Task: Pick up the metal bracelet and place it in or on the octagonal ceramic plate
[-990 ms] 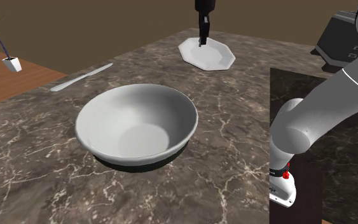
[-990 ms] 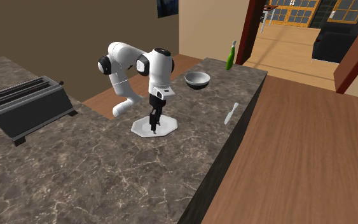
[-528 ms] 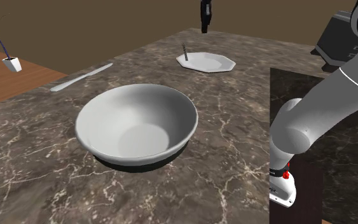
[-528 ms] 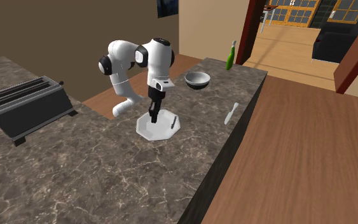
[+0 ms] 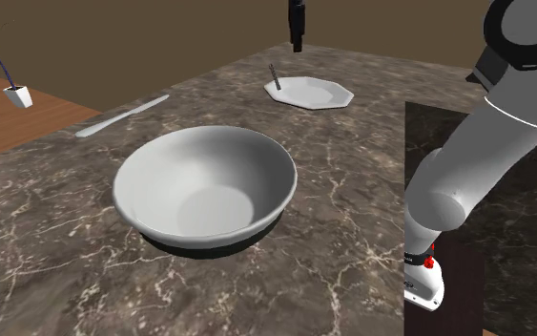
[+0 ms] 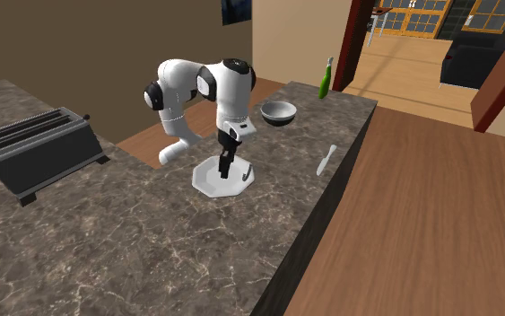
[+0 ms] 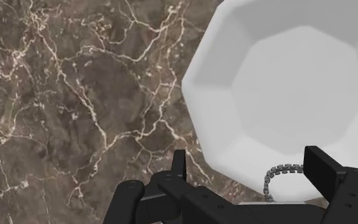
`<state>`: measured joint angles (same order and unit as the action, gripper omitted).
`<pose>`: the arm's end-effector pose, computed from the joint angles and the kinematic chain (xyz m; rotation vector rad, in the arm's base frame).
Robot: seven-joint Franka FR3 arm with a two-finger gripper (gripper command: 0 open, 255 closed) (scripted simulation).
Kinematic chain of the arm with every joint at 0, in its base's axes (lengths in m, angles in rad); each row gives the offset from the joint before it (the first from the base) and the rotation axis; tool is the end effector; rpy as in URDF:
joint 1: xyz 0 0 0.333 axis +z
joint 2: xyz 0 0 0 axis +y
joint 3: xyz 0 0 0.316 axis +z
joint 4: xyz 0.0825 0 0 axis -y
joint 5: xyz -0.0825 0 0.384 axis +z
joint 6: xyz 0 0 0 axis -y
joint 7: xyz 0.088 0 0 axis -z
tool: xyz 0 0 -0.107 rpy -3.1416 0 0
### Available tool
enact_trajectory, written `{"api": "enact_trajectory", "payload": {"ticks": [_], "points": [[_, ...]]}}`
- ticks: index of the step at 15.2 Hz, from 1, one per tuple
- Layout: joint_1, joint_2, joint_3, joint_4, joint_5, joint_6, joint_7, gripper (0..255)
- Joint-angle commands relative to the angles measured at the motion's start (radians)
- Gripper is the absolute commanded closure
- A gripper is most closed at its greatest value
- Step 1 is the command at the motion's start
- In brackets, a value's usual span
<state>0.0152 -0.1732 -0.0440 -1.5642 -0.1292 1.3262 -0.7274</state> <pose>0.4699 -0.0321 0.6967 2.8803 1.0064 -0.1592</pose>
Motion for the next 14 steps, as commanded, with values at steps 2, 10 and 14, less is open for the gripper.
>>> {"api": "enact_trajectory", "payload": {"ticks": [2, 10, 14], "points": [[0.000, 0.158, -0.017, 0.165, 0.164, -0.156, 0.019, 0], [-0.010, 0.264, -0.022, 0.202, 0.336, -0.233, 0.057, 0], [-0.004, 0.221, -0.017, 0.101, 0.331, -0.174, 0.055, 0]]}}
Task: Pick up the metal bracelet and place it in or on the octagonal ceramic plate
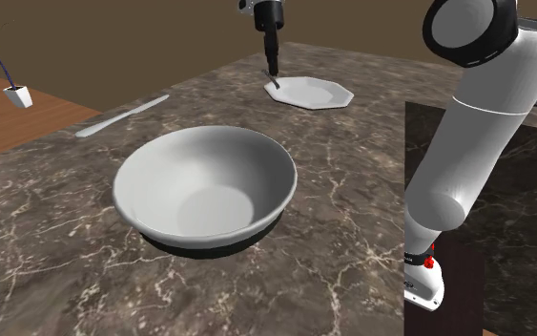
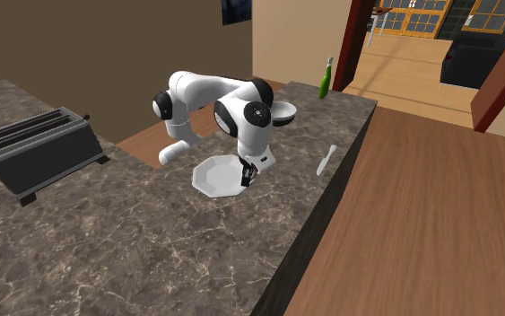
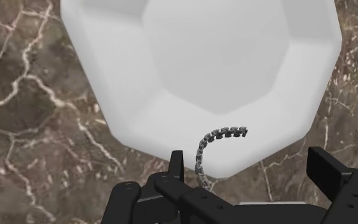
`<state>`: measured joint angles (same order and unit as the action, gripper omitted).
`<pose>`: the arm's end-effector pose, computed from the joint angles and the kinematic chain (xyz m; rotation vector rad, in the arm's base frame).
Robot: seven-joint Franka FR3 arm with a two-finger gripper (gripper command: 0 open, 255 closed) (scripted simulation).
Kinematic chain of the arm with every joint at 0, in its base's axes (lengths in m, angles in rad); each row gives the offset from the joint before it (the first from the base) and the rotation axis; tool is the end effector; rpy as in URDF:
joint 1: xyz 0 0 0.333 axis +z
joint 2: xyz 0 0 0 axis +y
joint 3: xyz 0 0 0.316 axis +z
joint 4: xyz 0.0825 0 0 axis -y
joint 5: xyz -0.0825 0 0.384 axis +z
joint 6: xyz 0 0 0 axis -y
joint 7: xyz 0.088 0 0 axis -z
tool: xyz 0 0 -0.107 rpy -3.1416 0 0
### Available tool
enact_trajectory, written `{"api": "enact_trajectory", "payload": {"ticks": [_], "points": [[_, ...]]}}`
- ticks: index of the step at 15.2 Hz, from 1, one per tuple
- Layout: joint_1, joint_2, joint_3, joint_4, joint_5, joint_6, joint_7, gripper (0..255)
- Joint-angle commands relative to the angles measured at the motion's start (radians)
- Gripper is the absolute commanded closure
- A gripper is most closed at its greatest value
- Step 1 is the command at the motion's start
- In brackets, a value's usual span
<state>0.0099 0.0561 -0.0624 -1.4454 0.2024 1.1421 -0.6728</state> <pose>0.5227 0.0006 0.6243 -2.6525 -0.9243 0.3790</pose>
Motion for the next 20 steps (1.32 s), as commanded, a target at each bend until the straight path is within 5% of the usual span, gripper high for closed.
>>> {"api": "enact_trajectory", "payload": {"ticks": [1, 7, 8, 17, 18, 20], "points": [[0.001, -0.008, 0.001, -0.018, 0.000, 0.010, 0.001, 0], [0.001, -0.008, 0.001, -0.018, 0.000, 0.010, 0.001, 0], [0.001, -0.008, 0.001, -0.018, 0.000, 0.010, 0.001, 255], [0.001, -0.008, 0.001, -0.018, 0.000, 0.010, 0.001, 255], [0.001, -0.008, 0.001, -0.018, 0.000, 0.010, 0.001, 0], [0.042, -0.301, 0.035, -0.359, -0.079, 0.475, -0.223, 0]]}}
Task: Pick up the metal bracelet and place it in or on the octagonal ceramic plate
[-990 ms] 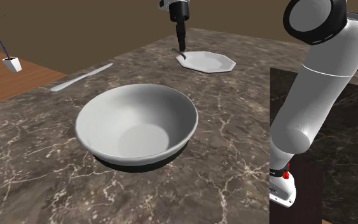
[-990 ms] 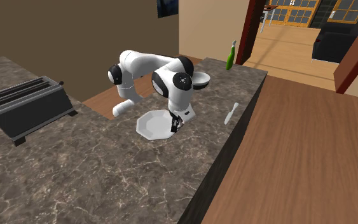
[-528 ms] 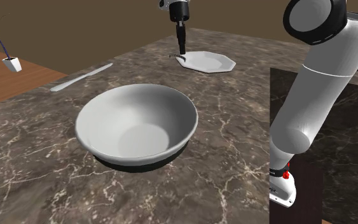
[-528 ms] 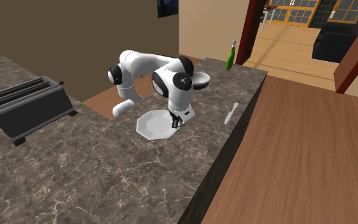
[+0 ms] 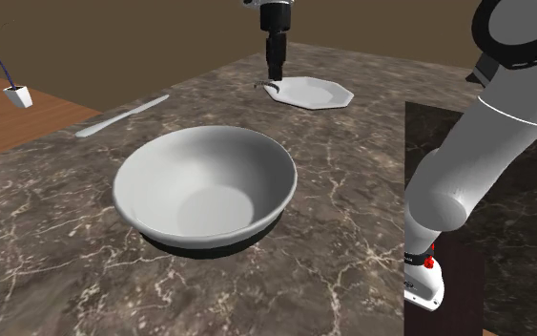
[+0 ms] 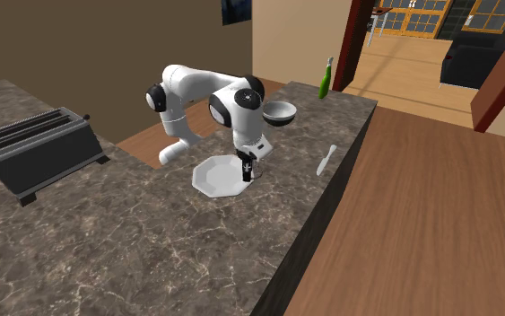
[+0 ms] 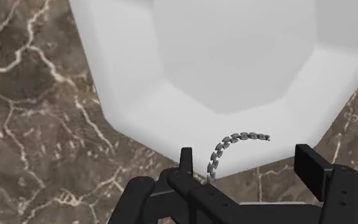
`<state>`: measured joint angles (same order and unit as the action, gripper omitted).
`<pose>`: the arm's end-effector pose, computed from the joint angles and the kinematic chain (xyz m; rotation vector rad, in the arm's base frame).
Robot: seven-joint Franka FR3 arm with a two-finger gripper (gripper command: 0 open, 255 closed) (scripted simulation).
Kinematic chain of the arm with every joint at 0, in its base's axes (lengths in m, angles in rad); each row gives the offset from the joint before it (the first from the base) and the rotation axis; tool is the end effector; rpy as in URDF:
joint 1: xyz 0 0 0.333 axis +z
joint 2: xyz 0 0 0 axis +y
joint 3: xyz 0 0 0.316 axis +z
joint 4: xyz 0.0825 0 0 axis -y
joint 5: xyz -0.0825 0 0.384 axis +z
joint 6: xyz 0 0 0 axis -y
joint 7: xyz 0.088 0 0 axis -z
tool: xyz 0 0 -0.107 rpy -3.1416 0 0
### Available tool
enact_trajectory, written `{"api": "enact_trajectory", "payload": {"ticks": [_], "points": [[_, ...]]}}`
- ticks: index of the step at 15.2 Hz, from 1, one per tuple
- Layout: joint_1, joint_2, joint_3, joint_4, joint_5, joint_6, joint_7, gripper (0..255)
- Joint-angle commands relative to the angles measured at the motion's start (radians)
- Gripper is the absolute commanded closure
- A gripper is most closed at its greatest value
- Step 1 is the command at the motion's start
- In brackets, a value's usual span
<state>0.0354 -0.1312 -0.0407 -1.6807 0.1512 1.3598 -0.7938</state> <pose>0.4889 0.0145 0.6275 -2.6853 -1.1464 0.1672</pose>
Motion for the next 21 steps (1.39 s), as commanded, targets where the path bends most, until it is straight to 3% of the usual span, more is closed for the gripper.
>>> {"api": "enact_trajectory", "payload": {"ticks": [1, 8, 16, 17, 21], "points": [[0.017, -0.132, 0.016, -0.146, -0.030, 0.287, -0.115, 0], [0.021, -0.142, 0.023, -0.258, -0.027, 0.390, -0.117, 0], [0.021, -0.142, 0.023, -0.258, -0.027, 0.390, -0.117, 0], [0.021, -0.142, 0.023, -0.258, -0.027, 0.390, -0.117, 255], [0.021, -0.142, 0.023, -0.258, -0.027, 0.390, -0.117, 255]]}}
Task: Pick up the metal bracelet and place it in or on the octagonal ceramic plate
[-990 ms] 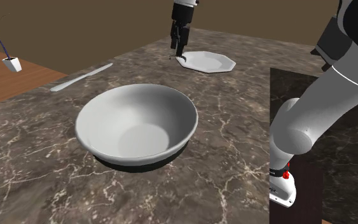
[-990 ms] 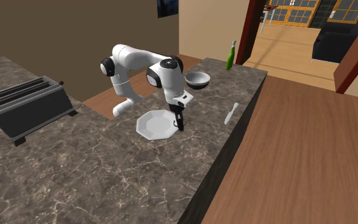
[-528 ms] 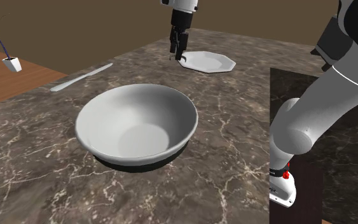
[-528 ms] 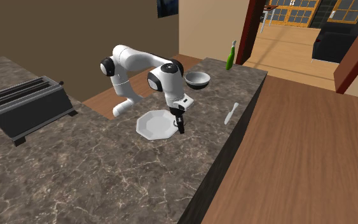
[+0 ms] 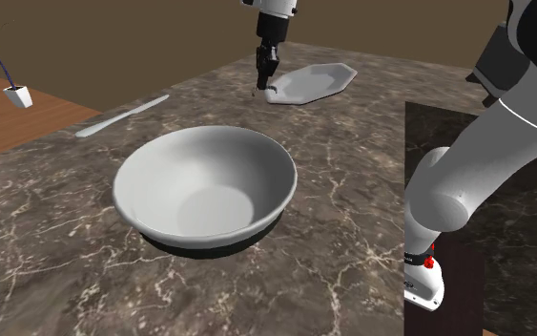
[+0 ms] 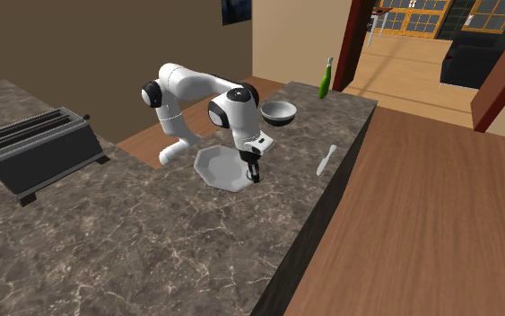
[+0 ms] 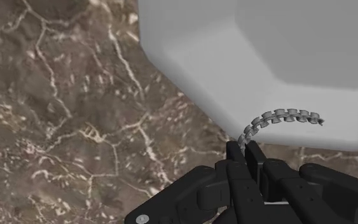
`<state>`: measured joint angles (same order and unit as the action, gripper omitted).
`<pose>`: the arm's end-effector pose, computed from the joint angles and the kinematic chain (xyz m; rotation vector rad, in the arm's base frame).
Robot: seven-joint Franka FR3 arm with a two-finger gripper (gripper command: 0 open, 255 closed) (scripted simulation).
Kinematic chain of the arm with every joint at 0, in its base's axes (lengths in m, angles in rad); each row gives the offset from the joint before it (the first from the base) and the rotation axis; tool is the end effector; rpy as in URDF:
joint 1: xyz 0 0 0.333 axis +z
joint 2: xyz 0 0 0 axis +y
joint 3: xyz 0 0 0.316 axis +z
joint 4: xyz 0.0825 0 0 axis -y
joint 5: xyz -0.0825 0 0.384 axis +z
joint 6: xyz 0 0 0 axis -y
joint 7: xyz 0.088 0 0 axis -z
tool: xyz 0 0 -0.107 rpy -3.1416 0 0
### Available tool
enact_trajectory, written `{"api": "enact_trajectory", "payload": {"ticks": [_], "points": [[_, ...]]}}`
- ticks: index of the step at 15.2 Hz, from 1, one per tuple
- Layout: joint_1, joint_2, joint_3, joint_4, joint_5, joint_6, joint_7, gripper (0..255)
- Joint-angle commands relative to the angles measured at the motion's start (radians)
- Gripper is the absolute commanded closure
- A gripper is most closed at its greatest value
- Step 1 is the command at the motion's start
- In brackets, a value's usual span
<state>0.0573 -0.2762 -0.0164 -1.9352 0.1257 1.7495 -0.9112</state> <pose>0.4795 0.0299 0.6100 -2.7271 -1.3780 -0.2087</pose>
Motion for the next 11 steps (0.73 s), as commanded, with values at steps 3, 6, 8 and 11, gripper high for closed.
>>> {"api": "enact_trajectory", "payload": {"ticks": [3, 6, 8, 11], "points": [[-0.001, 0.001, -0.002, -0.009, -0.002, 0.003, -0.001, 255], [-0.001, 0.005, -0.001, 0.011, -0.002, -0.013, 0.002, 255], [-0.001, 0.009, -0.001, 0.043, -0.002, -0.040, 0.005, 255], [-0.001, 0.018, -0.002, 0.093, -0.003, -0.081, 0.009, 255]]}}
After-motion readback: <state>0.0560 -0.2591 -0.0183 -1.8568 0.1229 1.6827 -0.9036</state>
